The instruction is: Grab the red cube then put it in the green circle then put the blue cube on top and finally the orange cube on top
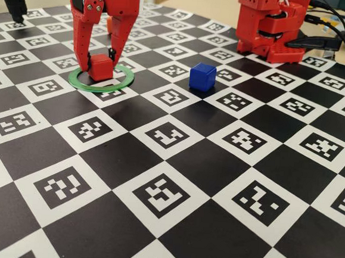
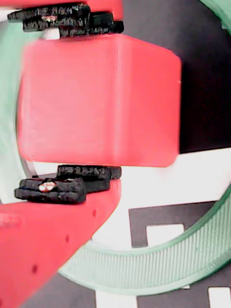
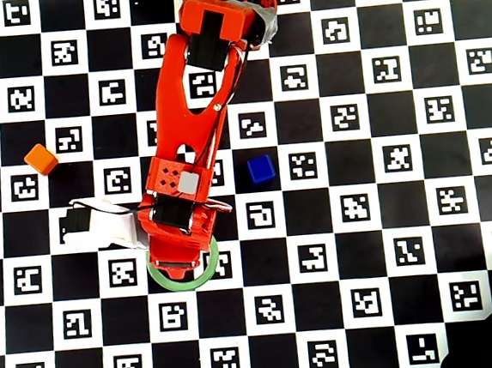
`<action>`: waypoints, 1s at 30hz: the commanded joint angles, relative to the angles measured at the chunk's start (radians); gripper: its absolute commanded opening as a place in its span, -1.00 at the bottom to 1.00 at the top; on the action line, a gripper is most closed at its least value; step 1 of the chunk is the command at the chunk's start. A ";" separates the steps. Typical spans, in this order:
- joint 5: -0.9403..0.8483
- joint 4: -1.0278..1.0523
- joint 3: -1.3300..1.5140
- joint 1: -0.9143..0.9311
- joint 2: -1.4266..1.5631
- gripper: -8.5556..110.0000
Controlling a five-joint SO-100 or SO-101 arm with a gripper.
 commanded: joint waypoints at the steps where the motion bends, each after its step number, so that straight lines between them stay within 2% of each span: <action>1: 0.011 0.000 -0.006 0.000 0.040 -0.29; 4: 0.012 0.000 -0.006 0.000 0.041 -0.16; 13: 0.011 0.009 -0.011 0.002 0.052 0.01; 30: 0.015 0.135 -0.084 -0.006 0.143 0.06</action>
